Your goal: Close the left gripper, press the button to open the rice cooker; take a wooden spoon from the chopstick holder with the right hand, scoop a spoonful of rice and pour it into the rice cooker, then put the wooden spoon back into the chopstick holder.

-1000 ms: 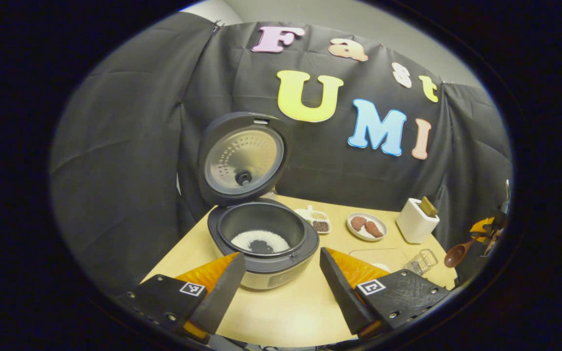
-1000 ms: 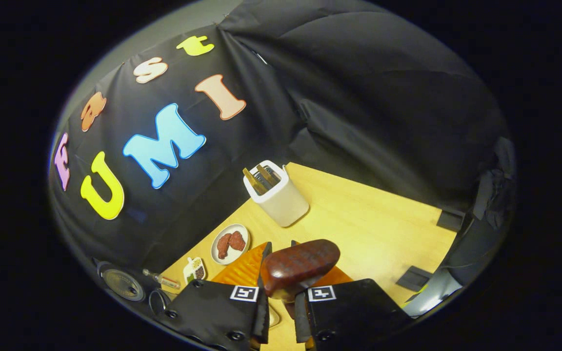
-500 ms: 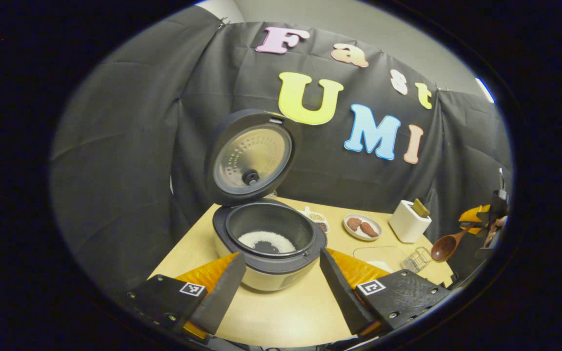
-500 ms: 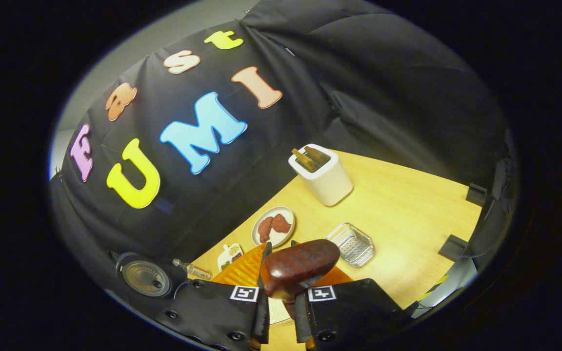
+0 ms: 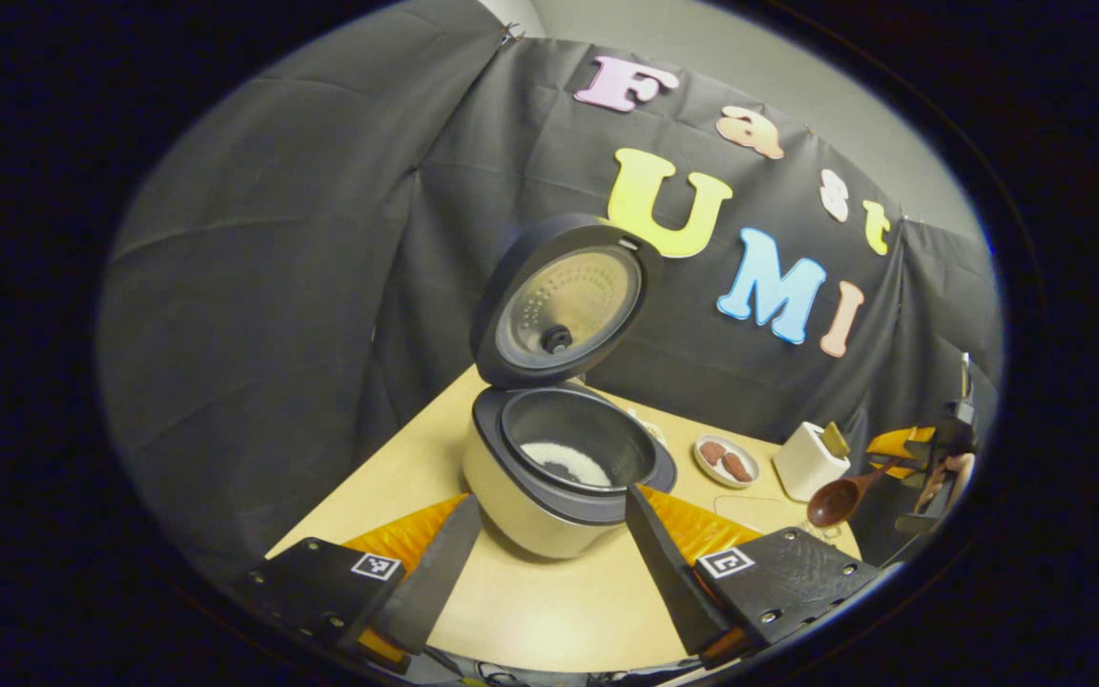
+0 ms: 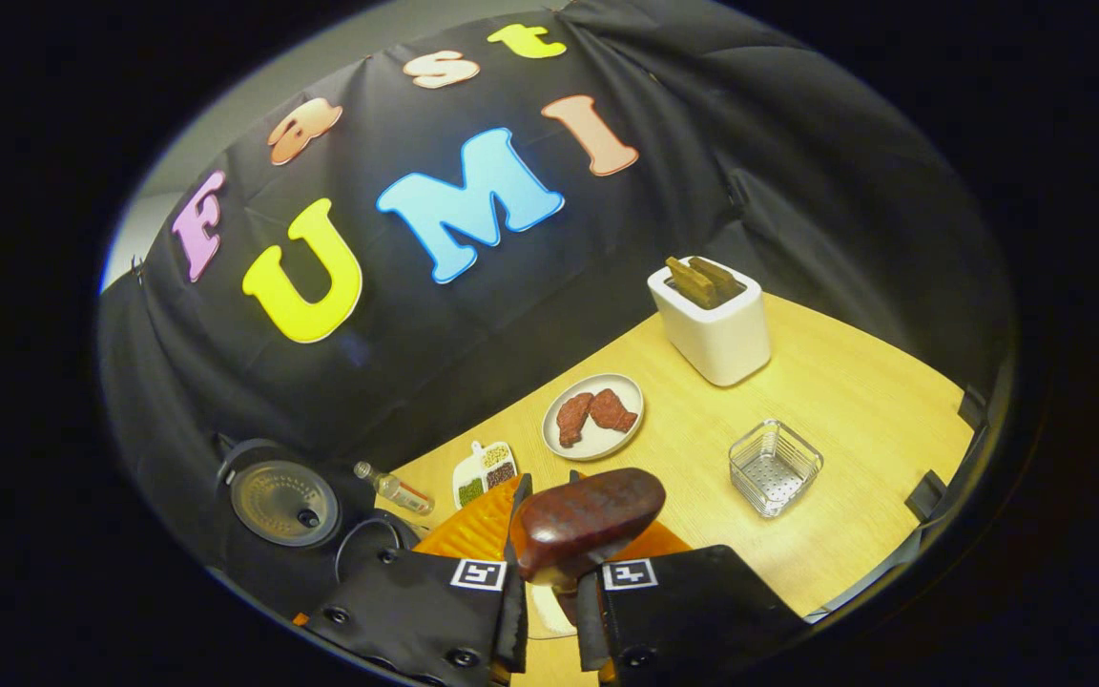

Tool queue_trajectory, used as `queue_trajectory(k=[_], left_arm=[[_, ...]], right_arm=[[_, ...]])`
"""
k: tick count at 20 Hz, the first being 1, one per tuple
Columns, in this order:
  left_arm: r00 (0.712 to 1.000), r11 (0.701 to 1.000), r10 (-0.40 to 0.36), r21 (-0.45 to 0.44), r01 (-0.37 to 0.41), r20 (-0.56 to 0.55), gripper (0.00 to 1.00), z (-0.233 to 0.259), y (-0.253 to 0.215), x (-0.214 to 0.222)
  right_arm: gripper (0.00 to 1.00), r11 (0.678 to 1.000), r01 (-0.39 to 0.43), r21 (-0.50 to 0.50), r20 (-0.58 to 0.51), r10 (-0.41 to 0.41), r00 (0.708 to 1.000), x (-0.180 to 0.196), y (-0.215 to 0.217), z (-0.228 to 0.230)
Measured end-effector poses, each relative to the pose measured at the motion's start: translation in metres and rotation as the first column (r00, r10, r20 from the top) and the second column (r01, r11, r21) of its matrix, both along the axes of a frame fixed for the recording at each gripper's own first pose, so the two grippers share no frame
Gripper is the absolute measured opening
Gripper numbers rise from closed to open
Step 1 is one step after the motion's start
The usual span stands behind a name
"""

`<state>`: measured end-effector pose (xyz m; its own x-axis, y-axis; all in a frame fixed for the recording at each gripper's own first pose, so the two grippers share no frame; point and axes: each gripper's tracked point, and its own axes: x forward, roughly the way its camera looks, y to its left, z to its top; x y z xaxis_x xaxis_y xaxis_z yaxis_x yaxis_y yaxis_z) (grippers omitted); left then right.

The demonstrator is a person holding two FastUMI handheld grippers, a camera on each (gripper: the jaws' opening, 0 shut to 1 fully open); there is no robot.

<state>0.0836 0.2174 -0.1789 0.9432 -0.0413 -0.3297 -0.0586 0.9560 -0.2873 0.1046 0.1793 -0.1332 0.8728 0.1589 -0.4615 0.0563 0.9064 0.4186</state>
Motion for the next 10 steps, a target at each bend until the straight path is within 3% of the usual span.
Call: queue_trajectory(k=[2,3,10], left_arm=[[1.000,1.000,0.006,0.008,-0.006,0.000,0.97,0.000,0.006,-0.005],[1.000,1.000,0.010,0.020,-0.009,-0.002,0.97,-0.001,0.008,-0.005],[0.998,0.996,0.046,0.074,-0.044,-0.032,0.96,-0.009,0.030,-0.014]], right_arm=[[0.19,0.998,-0.030,-0.053,-0.009,0.030,1.000,0.011,0.010,-0.015],[0.23,0.996,-0.048,-0.079,-0.024,0.046,0.999,0.015,0.016,-0.026],[0.22,0.977,-0.149,-0.155,-0.134,0.129,0.983,0.034,0.054,-0.091]])
